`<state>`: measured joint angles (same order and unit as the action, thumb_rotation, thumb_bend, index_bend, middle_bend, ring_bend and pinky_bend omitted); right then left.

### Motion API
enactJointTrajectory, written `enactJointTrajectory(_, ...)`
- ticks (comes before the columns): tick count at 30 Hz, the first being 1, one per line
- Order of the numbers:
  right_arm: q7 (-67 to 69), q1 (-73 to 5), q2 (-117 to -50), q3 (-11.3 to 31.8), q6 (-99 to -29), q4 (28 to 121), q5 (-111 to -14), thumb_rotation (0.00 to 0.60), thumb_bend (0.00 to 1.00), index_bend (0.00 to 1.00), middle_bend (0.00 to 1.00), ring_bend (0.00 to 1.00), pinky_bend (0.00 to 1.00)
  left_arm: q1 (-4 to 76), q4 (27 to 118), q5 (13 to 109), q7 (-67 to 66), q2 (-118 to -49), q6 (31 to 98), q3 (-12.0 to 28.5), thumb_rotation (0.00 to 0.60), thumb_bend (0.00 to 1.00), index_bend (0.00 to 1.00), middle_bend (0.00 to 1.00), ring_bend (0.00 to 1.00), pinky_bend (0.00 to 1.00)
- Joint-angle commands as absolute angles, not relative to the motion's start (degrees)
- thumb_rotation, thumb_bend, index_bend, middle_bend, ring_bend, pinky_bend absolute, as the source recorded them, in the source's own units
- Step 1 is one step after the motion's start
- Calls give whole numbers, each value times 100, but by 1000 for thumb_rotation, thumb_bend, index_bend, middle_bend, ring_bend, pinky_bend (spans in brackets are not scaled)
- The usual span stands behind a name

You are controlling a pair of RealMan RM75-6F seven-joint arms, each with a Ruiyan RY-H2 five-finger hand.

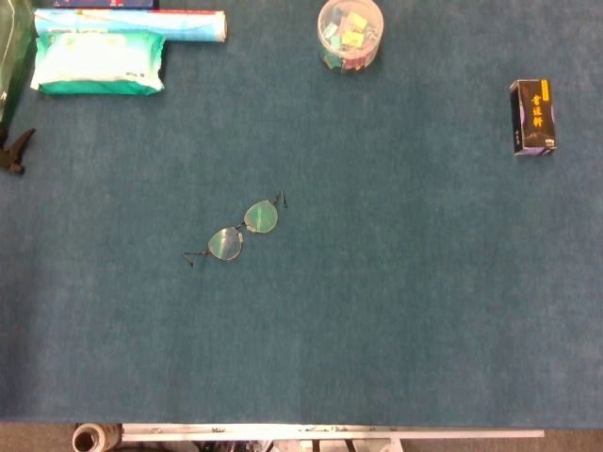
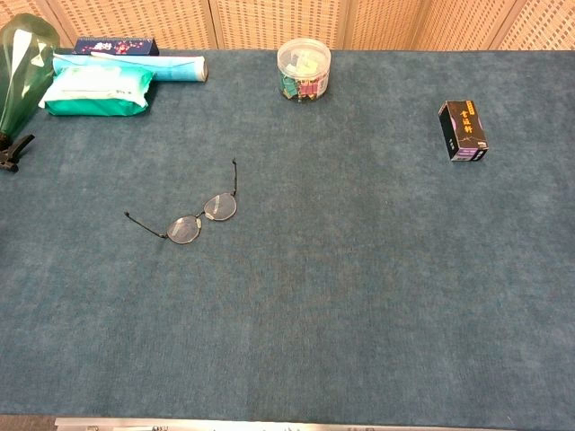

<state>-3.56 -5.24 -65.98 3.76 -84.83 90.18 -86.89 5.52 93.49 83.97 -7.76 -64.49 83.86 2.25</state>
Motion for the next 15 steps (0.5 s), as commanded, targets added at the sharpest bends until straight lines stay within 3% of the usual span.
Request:
enactJointTrajectory(1,-282,-510,-6587,372,-8564,9049,-8773,600,156,507,468,356,601,570,9313,8586,-638,-6472,8398,155,600,465,438,468,310,409)
enactJointTrajectory(5,-122,-479,-6576,383,-8708,9052,-8871,600,156,507,468,356,600,631,9219,8959,-298,-6438,8326,-20,600,449,377,420,291,409)
enactJointTrajectory(10,-116,-473,-6571,420,-8719,9039,-8809,600,156,507,468,356,600,731,9257,9141,0,-6365,8071,-191,600,258,216,268,233,333)
enactJointTrajectory(15,-126,-471,-6576,419,-8725,9042,-8812,600,157,507,468,356,600,854,9234,9338,350,-6415,7859,-327,600,149,117,80,101,212)
